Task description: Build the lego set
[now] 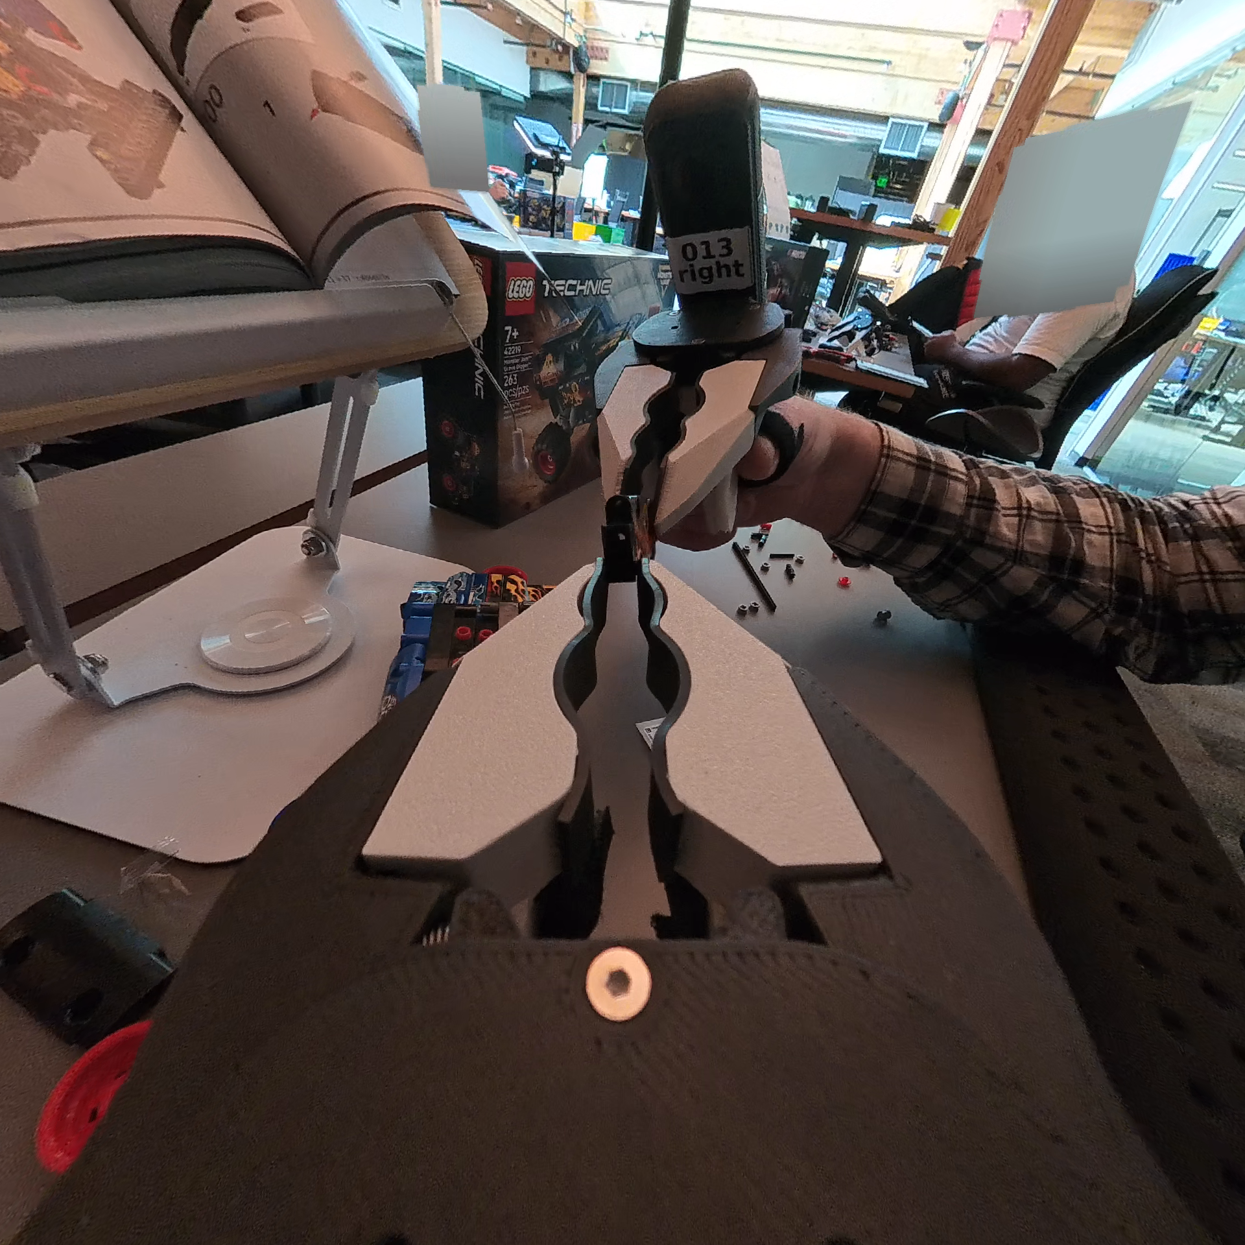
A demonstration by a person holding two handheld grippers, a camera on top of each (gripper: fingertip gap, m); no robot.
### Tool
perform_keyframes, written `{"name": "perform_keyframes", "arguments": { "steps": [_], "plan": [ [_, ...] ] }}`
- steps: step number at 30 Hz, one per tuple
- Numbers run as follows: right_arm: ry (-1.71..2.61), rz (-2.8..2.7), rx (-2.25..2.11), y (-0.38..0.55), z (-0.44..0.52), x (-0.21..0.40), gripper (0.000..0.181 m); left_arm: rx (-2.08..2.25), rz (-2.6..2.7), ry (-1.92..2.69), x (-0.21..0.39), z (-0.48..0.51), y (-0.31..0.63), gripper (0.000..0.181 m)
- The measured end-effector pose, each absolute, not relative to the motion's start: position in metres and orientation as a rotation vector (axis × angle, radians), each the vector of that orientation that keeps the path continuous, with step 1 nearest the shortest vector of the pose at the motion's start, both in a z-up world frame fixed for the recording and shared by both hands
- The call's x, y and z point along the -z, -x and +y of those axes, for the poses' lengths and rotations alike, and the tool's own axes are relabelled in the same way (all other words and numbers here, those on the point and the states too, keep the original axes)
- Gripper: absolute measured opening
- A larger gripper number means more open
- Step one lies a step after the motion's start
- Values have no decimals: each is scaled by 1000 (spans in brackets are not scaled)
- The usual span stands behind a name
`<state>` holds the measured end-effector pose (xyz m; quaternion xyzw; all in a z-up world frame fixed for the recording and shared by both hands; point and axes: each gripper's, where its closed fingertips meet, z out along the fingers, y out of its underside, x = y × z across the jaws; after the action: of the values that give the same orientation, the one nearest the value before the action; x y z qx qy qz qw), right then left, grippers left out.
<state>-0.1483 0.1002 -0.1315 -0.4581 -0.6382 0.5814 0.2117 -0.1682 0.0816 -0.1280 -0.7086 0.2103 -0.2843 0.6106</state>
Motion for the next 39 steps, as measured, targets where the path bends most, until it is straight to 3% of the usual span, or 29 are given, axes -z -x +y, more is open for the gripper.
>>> {"name": "perform_keyframes", "arguments": {
  "steps": [39],
  "plan": [
    [1293, -1730, -1586, 165, 95, 141, 6, 654, 444, 1658, 132, 79, 190, 9]
  ]
}}
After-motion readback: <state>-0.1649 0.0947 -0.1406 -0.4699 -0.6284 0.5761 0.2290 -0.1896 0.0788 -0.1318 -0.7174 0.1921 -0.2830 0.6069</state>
